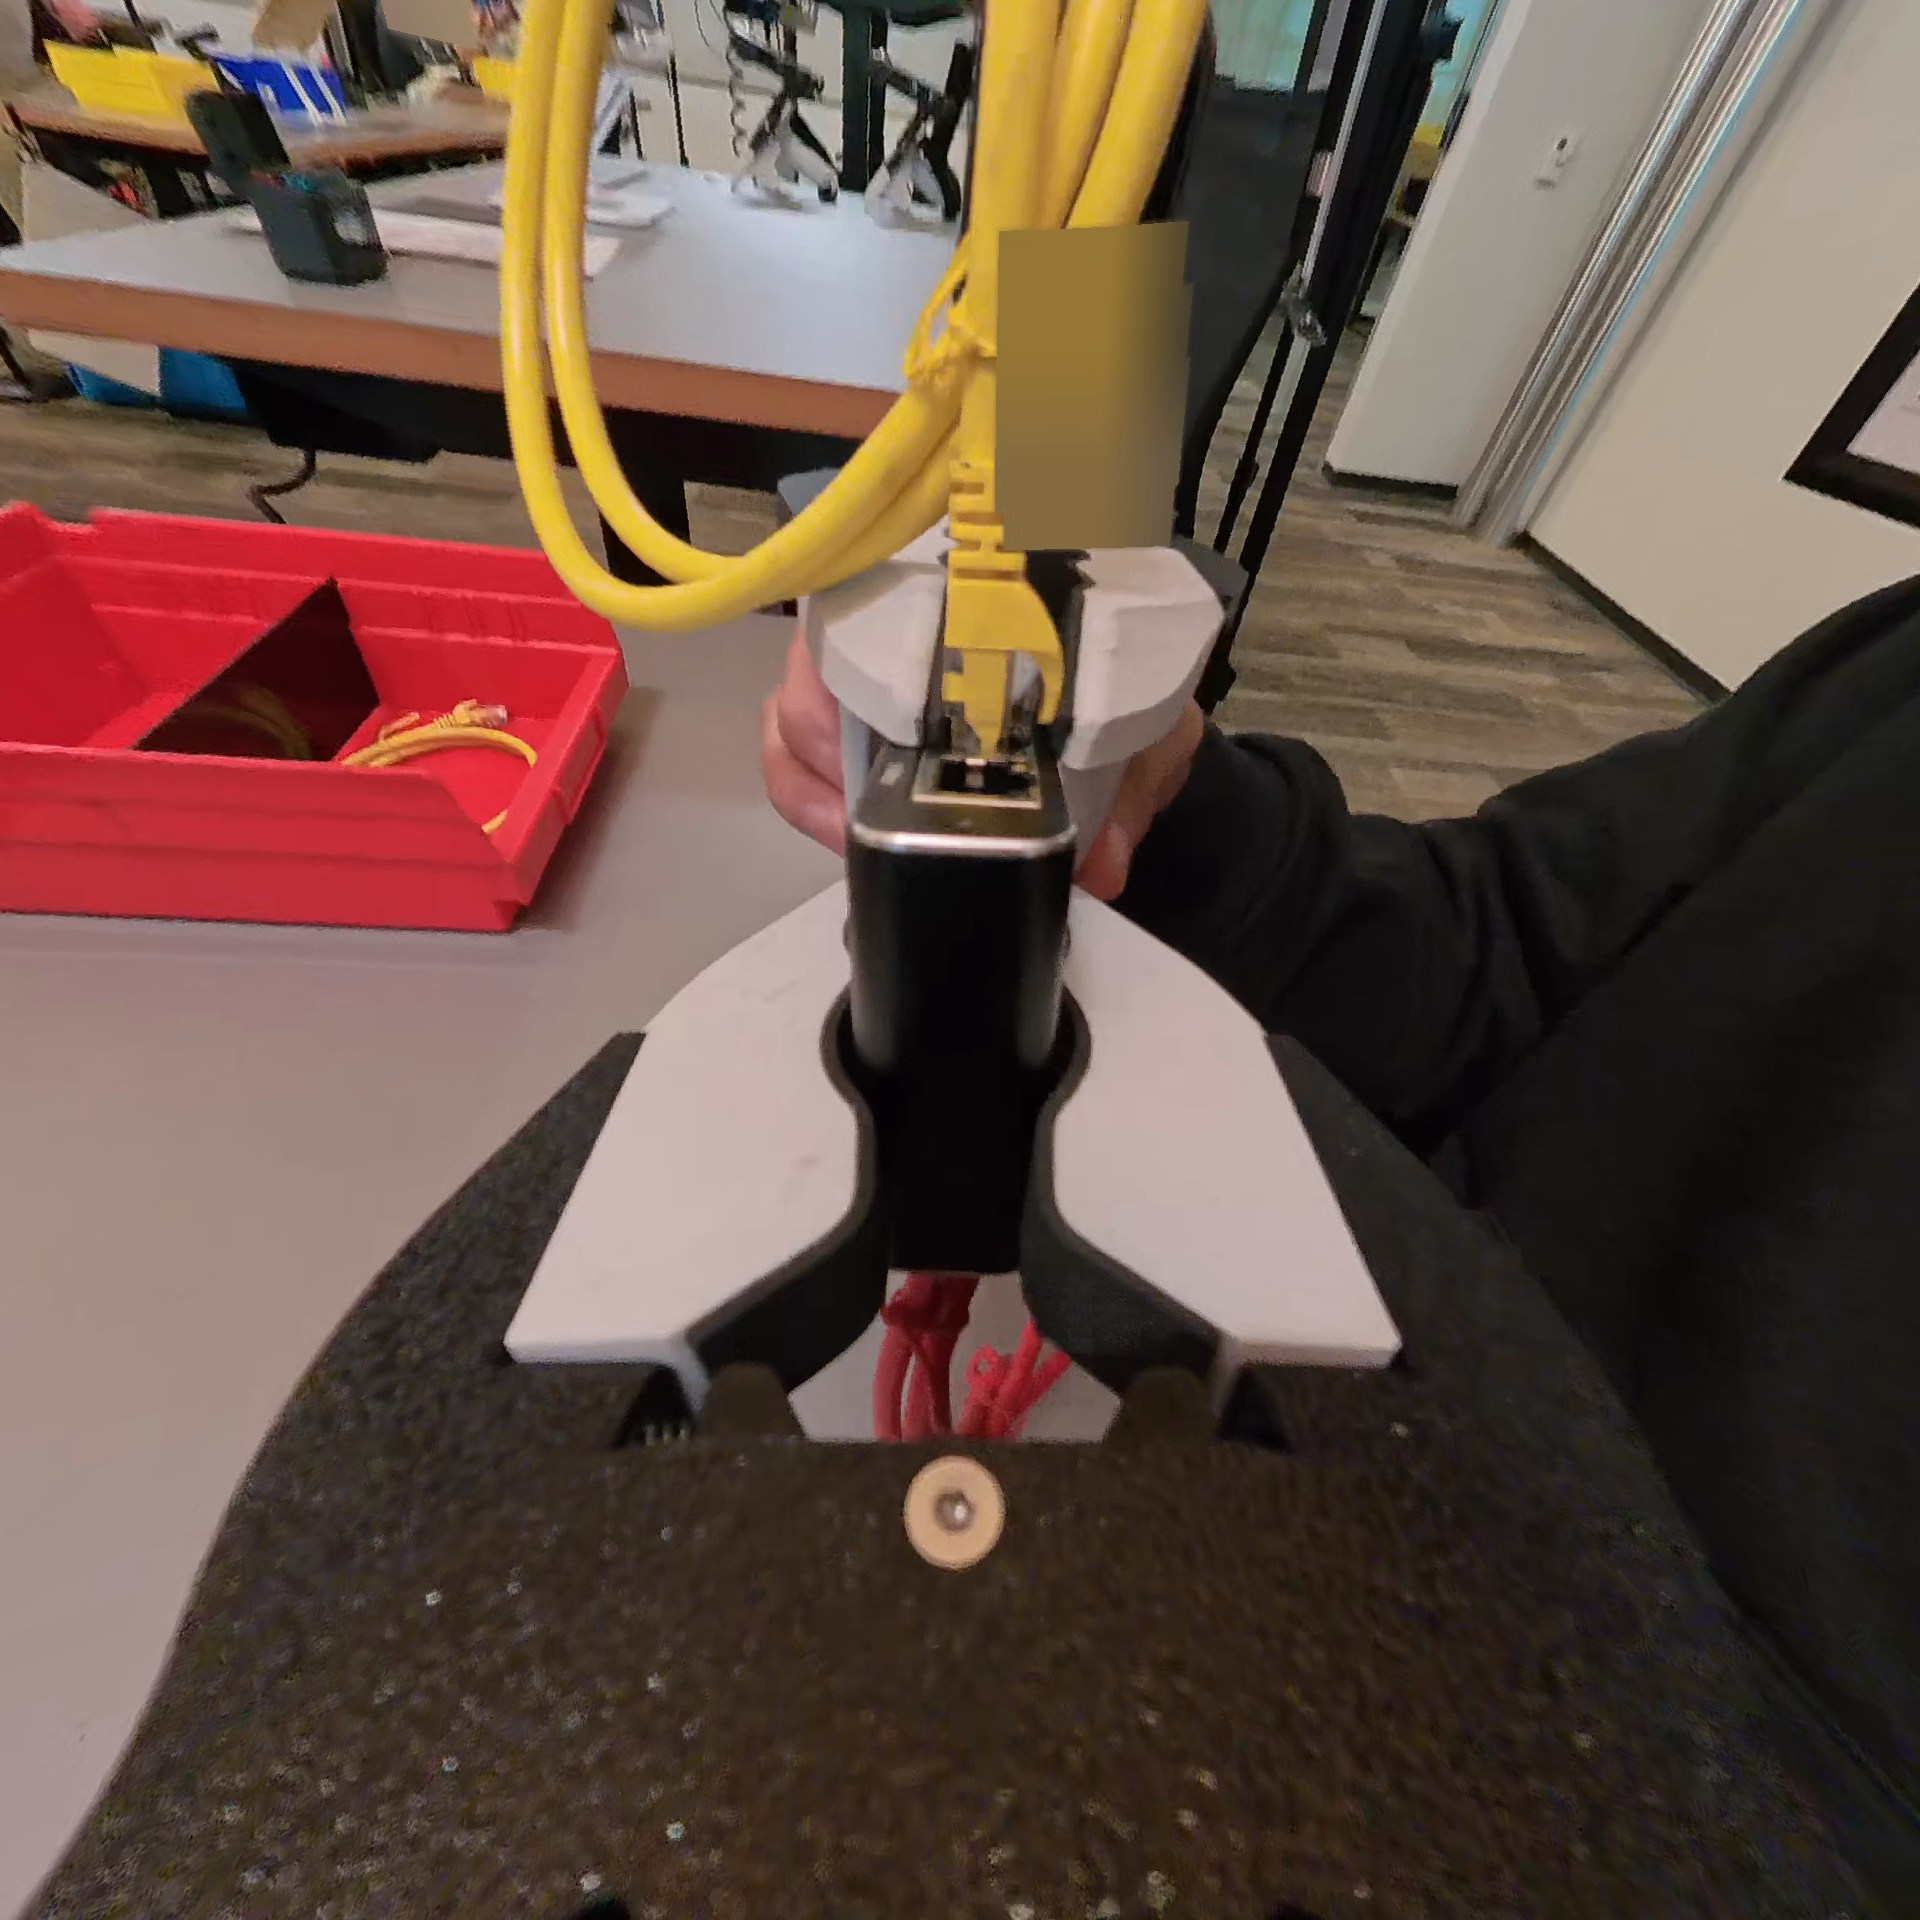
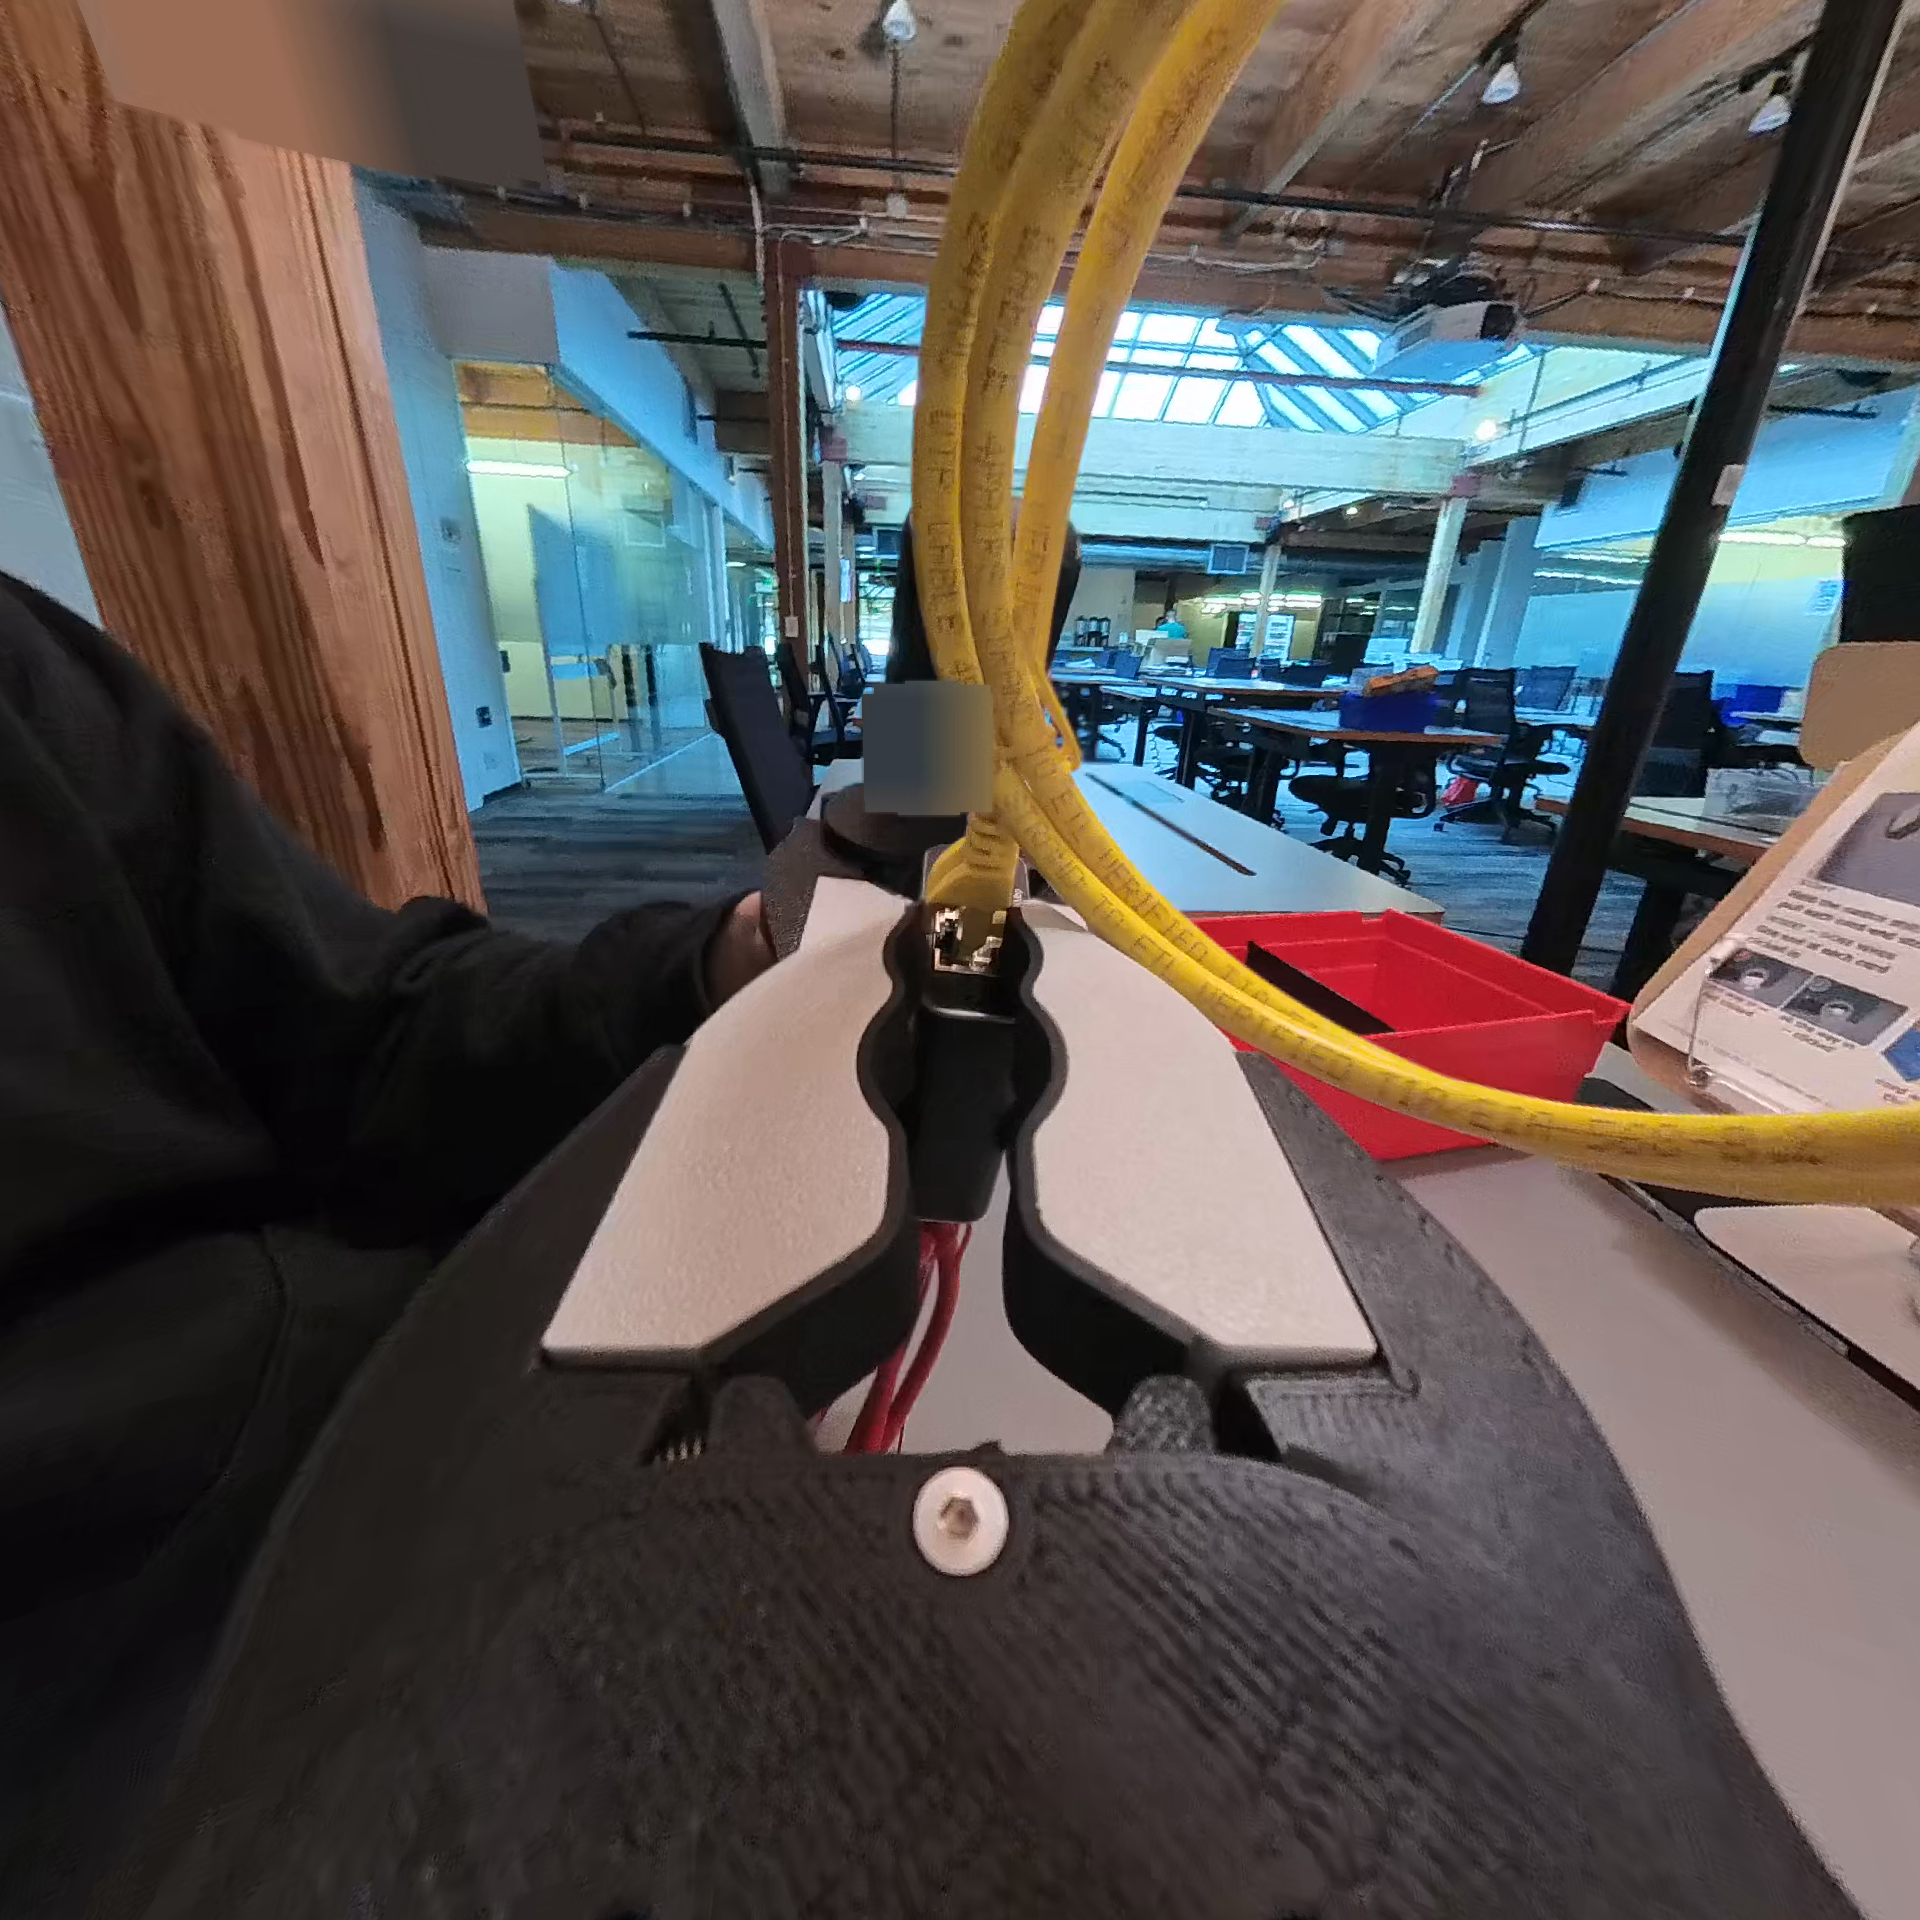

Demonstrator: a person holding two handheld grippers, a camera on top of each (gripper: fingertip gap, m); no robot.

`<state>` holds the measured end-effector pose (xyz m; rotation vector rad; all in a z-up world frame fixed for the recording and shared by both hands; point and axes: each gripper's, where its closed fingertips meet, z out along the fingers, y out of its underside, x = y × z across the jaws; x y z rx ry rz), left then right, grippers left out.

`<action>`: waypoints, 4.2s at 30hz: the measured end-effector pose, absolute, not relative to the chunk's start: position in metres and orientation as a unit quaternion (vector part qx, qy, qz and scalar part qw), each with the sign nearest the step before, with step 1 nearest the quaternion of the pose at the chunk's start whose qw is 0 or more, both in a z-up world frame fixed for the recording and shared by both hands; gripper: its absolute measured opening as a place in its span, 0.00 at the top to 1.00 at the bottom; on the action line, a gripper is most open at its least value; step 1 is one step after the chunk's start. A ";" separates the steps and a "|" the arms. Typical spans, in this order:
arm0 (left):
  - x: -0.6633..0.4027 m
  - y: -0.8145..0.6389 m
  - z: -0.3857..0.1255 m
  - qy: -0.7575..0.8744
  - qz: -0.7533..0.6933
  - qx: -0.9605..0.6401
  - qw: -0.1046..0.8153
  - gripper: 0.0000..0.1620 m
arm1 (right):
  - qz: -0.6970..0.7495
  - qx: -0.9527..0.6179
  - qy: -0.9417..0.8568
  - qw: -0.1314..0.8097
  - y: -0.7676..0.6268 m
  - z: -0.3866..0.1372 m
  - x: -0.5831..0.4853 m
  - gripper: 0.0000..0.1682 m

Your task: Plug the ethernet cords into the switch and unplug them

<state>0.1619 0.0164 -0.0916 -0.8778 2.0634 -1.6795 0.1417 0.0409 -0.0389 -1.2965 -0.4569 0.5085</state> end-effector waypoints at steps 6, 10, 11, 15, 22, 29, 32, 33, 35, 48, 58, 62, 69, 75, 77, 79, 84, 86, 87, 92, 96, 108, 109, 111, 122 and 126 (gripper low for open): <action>0.172 0.036 -0.087 0.688 -0.592 -0.328 0.261 0.75 | 0.196 -0.606 -0.177 0.751 0.048 -0.037 0.149 0.91; 0.172 0.044 -0.086 0.660 -0.597 -0.355 0.285 0.60 | 0.203 -0.604 -0.165 0.753 0.048 -0.038 0.154 0.92; 0.171 0.046 -0.086 0.658 -0.596 -0.362 0.285 0.61 | 0.200 -0.605 -0.159 0.754 0.049 -0.038 0.156 0.92; 0.167 0.049 -0.079 0.638 -0.608 -0.360 0.306 0.61 | 0.199 -0.605 -0.152 0.756 0.049 -0.037 0.158 0.92; 0.169 0.049 -0.083 0.610 -0.631 -0.377 0.295 0.75 | 0.211 -0.604 -0.148 0.754 0.052 -0.038 0.155 0.92; 0.165 0.047 -0.088 0.617 -0.644 -0.360 0.272 0.79 | 0.235 -0.599 -0.151 0.751 0.052 -0.042 0.155 0.92; 0.162 0.046 -0.090 0.616 -0.658 -0.355 0.248 0.81 | 0.251 -0.593 -0.149 0.751 0.052 -0.043 0.156 0.92; 0.162 0.047 -0.091 0.615 -0.660 -0.356 0.244 0.81 | 0.252 -0.595 -0.145 0.749 0.053 -0.044 0.156 0.92; 0.163 0.048 -0.094 0.616 -0.658 -0.356 0.246 0.80 | 0.261 -0.595 -0.146 0.746 0.055 -0.046 0.155 0.91; 0.156 0.039 -0.108 0.666 -0.639 -0.332 0.194 0.83 | 0.293 -0.587 -0.181 0.733 0.053 -0.055 0.145 0.91; 0.148 0.038 -0.108 0.689 -0.619 -0.333 0.178 0.83 | 0.237 -0.597 -0.221 0.734 0.049 -0.054 0.139 0.91; 0.145 0.038 -0.109 0.690 -0.619 -0.339 0.161 0.83 | 0.210 -0.615 -0.228 0.725 0.050 -0.056 0.137 0.90; 0.141 0.043 -0.105 0.703 -0.600 -0.321 0.207 0.83 | 0.276 -0.598 -0.193 0.728 0.051 -0.050 0.134 0.91; 0.135 0.037 -0.105 0.668 -0.652 -0.337 0.123 0.83 | 0.243 -0.612 -0.198 0.726 0.054 -0.051 0.132 0.91; 0.134 0.036 -0.106 0.645 -0.679 -0.340 0.083 0.83 | 0.231 -0.627 -0.201 0.716 0.056 -0.056 0.134 0.91; 0.135 0.037 -0.111 0.647 -0.676 -0.343 0.089 0.83 | 0.219 -0.637 -0.205 0.710 0.056 -0.061 0.135 0.91; 0.131 0.035 -0.108 0.647 -0.678 -0.342 0.074 0.83 | 0.198 -0.638 -0.217 0.711 0.054 -0.058 0.131 0.91; 0.127 0.029 -0.104 0.622 -0.706 -0.336 0.024 0.83 | 0.193 -0.637 -0.219 0.714 0.053 -0.056 0.131 0.91; 0.129 0.029 -0.106 0.619 -0.709 -0.336 0.024 0.83 | 0.195 -0.639 -0.216 0.712 0.054 -0.058 0.132 0.92; 0.140 0.045 -0.120 0.678 -0.629 -0.343 0.163 0.83 | 0.251 -0.632 -0.183 0.710 0.058 -0.067 0.136 0.91; 0.140 0.051 -0.120 0.692 -0.608 -0.338 0.193 0.83 | 0.288 -0.616 -0.169 0.713 0.061 -0.067 0.135 0.91; 0.145 0.046 -0.130 0.679 -0.621 -0.359 0.154 0.83 | 0.288 -0.622 -0.154 0.712 0.065 -0.072 0.141 0.92; 0.145 0.045 -0.131 0.680 -0.621 -0.360 0.151 0.83 | 0.280 -0.624 -0.153 0.713 0.066 -0.073 0.143 0.92; 0.145 0.044 -0.133 0.678 -0.626 -0.359 0.135 0.83 | 0.277 -0.629 -0.154 0.710 0.066 -0.074 0.143 0.92; 0.144 0.045 -0.141 0.719 -0.572 -0.374 0.126 0.82 | 0.233 -0.656 -0.182 0.695 0.064 -0.078 0.145 0.92; 0.146 0.041 -0.146 0.740 -0.542 -0.379 0.124 0.83 | 0.224 -0.660 -0.193 0.690 0.064 -0.076 0.143 0.92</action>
